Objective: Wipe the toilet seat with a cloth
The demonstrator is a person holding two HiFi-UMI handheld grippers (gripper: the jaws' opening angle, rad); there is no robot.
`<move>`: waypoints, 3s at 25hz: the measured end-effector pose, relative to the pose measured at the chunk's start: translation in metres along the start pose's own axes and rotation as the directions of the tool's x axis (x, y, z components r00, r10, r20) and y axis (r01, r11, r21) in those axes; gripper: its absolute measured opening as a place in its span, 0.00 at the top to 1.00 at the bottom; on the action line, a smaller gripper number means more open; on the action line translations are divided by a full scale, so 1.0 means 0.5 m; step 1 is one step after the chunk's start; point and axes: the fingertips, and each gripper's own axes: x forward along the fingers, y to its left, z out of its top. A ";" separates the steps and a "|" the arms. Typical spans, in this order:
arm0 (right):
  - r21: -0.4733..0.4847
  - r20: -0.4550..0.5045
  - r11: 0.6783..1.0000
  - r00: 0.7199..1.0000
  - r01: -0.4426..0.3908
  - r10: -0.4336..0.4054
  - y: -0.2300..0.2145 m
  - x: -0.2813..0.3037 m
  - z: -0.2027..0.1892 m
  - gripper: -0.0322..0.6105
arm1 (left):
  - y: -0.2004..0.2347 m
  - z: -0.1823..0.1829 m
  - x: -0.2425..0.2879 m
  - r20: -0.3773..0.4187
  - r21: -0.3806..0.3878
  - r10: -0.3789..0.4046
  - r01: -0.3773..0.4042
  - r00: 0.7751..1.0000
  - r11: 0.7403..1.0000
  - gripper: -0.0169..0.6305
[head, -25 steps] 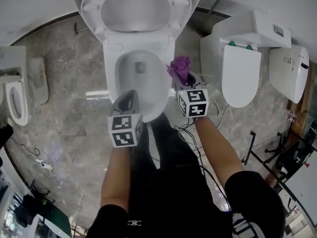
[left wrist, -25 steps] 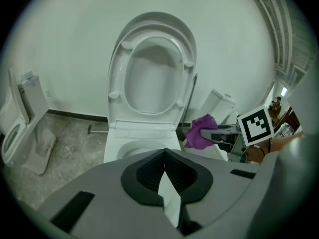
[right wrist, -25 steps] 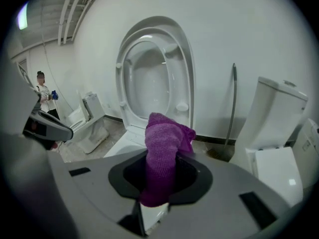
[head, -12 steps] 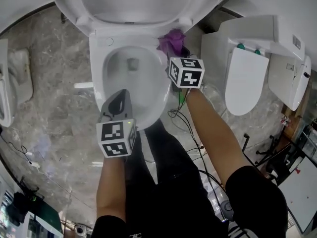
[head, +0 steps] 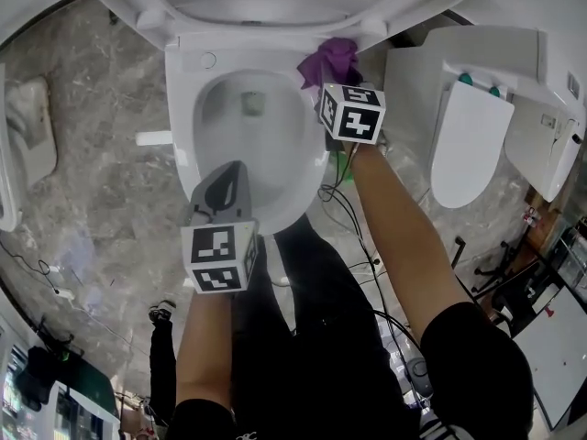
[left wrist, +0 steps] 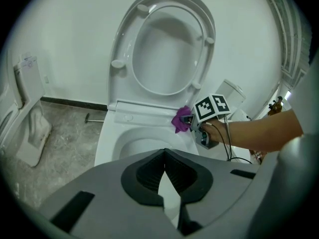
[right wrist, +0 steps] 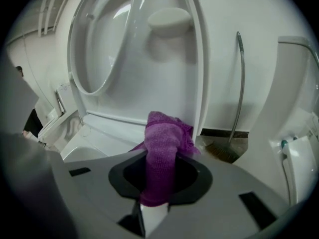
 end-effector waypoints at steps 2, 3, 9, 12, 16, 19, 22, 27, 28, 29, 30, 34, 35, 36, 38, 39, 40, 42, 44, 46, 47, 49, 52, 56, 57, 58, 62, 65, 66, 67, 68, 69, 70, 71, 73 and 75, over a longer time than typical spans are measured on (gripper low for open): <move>0.022 -0.003 1.000 1.000 0.006 -0.006 0.003 0.002 -0.002 0.82 | 0.011 -0.004 0.003 -0.007 -0.004 -0.007 0.007 1.000 1.000 0.97; 0.028 -0.004 1.000 1.000 0.010 -0.009 0.004 0.004 -0.004 0.82 | 0.015 -0.004 0.004 -0.008 -0.011 -0.011 0.011 1.000 1.000 0.97; 0.055 -0.010 0.997 0.999 0.044 -0.044 0.006 0.007 -0.011 0.82 | 0.027 0.002 -0.001 -0.005 -0.022 -0.037 0.037 0.999 0.999 0.97; 0.060 -0.012 0.996 0.997 0.071 -0.071 0.011 0.007 -0.013 0.82 | 0.034 -0.002 -0.009 -0.005 -0.015 -0.049 0.049 0.999 0.999 0.97; 0.060 -0.009 0.994 0.996 0.091 -0.091 0.021 0.007 -0.014 0.82 | 0.048 -0.015 -0.021 -0.013 -0.009 -0.056 0.056 0.998 0.998 0.97; -0.060 -0.026 0.998 0.999 0.030 -0.032 0.101 0.018 -0.018 0.82 | 0.070 -0.026 -0.035 -0.016 -0.006 -0.050 0.050 0.999 0.999 0.97; -0.175 -0.043 0.984 0.999 -0.017 0.010 0.206 0.044 -0.008 0.82 | 0.094 -0.031 -0.053 -0.016 -0.007 -0.042 0.042 0.999 0.999 0.97; -0.128 -0.072 0.991 0.997 -0.033 0.024 0.311 0.078 0.013 0.82 | 0.147 -0.040 -0.095 -0.003 -0.005 -0.035 0.035 0.999 0.999 0.97; -0.141 -0.077 0.989 0.997 -0.041 0.031 0.330 0.082 0.016 0.82 | 0.160 -0.045 -0.102 -0.002 -0.011 -0.030 0.030 1.000 1.000 0.97; -0.156 -0.080 0.986 0.996 -0.052 0.040 0.348 0.086 0.019 0.82 | 0.174 -0.052 -0.109 -0.002 -0.019 -0.022 0.022 1.000 1.000 0.97; -0.168 -0.083 0.984 0.995 -0.063 0.050 0.365 0.090 0.021 0.82 | 0.186 -0.059 -0.114 -0.001 -0.029 -0.015 0.015 1.000 0.999 0.97; -0.170 -0.085 0.981 0.993 -0.095 0.081 0.425 0.102 0.027 0.82 | 0.224 -0.084 -0.132 0.002 -0.064 -0.005 0.005 1.000 0.998 0.97; -0.179 -0.084 0.978 0.993 -0.103 0.089 0.442 0.106 0.030 0.82 | 0.236 -0.089 -0.135 0.004 -0.070 -0.005 0.005 1.000 0.998 0.97; -0.190 -0.083 0.975 0.992 -0.114 0.100 0.459 0.110 0.033 0.82 | 0.249 -0.094 -0.138 0.007 -0.076 -0.002 0.003 1.000 0.997 0.97; -0.213 -0.087 0.968 0.989 -0.135 0.119 0.492 0.116 0.038 0.82 | 0.276 -0.102 -0.146 0.012 -0.094 0.008 -0.007 1.000 0.996 0.97; -0.231 -0.090 0.962 0.988 -0.143 0.125 0.506 0.118 0.039 0.82 | 0.287 -0.106 -0.150 0.012 -0.104 0.014 -0.013 1.000 0.994 0.97; -0.252 -0.092 0.956 0.987 -0.153 0.134 0.520 0.120 0.042 0.82 | 0.296 -0.109 -0.154 0.011 -0.111 0.018 -0.017 1.000 0.994 0.97; -0.296 -0.092 0.938 0.983 -0.182 0.162 0.549 0.124 0.049 0.82 | 0.305 -0.110 -0.158 0.014 -0.115 0.022 -0.020 1.000 0.993 0.97; -0.329 -0.095 0.922 0.979 -0.202 0.180 0.574 0.128 0.057 0.82 | 0.308 -0.107 -0.159 0.016 -0.115 0.020 -0.018 1.000 0.993 0.97; -0.362 -0.104 0.909 0.978 -0.206 0.180 0.596 0.131 0.059 0.82 | 0.309 -0.108 -0.160 0.015 -0.115 0.018 -0.016 1.000 0.993 0.97; -0.387 -0.106 0.899 0.979 -0.203 0.175 0.606 0.132 0.059 0.82 | 0.310 -0.109 -0.159 0.014 -0.115 0.018 -0.016 1.000 0.993 0.97; -0.449 -0.107 0.871 0.980 -0.199 0.169 0.621 0.133 0.056 0.82 | 0.307 -0.112 -0.157 0.012 -0.114 0.015 -0.014 1.000 0.993 0.97; -0.524 -0.112 0.822 0.975 -0.224 0.194 0.638 0.129 0.047 0.82 | 0.301 -0.115 -0.154 0.007 -0.113 0.013 -0.012 1.000 0.993 0.97; -0.486 -0.109 0.838 0.968 -0.249 0.224 0.632 0.127 0.046 0.82 | 0.298 -0.117 -0.149 0.003 -0.111 0.015 -0.015 1.000 0.994 0.97; -0.454 -0.110 0.855 0.967 -0.253 0.228 0.623 0.125 0.046 0.82 | 0.295 -0.117 -0.148 0.002 -0.111 0.016 -0.015 1.000 0.994 0.97; -0.417 -0.114 0.871 0.966 -0.259 0.233 0.612 0.123 0.044 0.82 | 0.292 -0.116 -0.147 0.001 -0.111 0.016 -0.016 1.000 0.994 0.97; -0.276 -0.110 0.929 0.968 -0.248 0.226 0.541 0.112 0.030 0.82 | 0.278 -0.108 -0.137 -0.004 -0.098 0.019 -0.019 1.000 0.995 0.97; -0.130 -0.077 0.972 0.980 -0.194 0.185 0.460 0.102 0.024 0.82 | 0.264 -0.102 -0.129 -0.010 -0.086 0.020 -0.020 1.000 0.996 0.97; -0.083 -0.071 0.981 0.983 -0.178 0.172 0.432 0.098 0.022 0.82 | 0.257 -0.101 -0.126 -0.012 -0.084 0.019 -0.020 1.000 0.996 0.97; -0.045 -0.069 0.985 0.984 -0.165 0.162 0.406 0.094 0.019 0.82 | 0.250 -0.100 -0.123 -0.016 -0.081 0.018 -0.019 1.000 0.997 0.97; -0.018 -0.068 0.988 0.986 -0.155 0.153 0.382 0.090 0.016 0.82 | 0.242 -0.098 -0.119 -0.019 -0.077 0.016 -0.018 1.000 0.997 0.97; -0.001 -0.069 0.989 0.987 -0.146 0.145 0.360 0.085 0.013 0.82 | 0.234 -0.096 -0.115 -0.022 -0.072 0.014 -0.015 1.000 0.997 0.97; 0.011 -0.069 0.991 0.988 -0.137 0.137 0.337 0.080 0.009 0.82 | 0.224 -0.094 -0.111 -0.024 -0.066 0.011 -0.012 1.000 0.998 0.97; 0.021 -0.069 0.992 0.990 -0.126 0.127 0.313 0.075 0.005 0.82 | 0.213 -0.092 -0.107 -0.027 -0.059 0.007 -0.008 1.000 0.998 0.97; 0.045 -0.066 0.994 0.993 -0.096 0.099 0.256 0.061 -0.003 0.82 | 0.191 -0.085 -0.096 -0.031 -0.043 -0.002 0.000 1.000 0.999 0.97; 0.071 -0.066 0.996 0.996 -0.057 0.061 0.192 0.045 -0.011 0.82 | 0.167 -0.078 -0.085 -0.036 -0.031 -0.009 0.008 0.999 0.999 0.97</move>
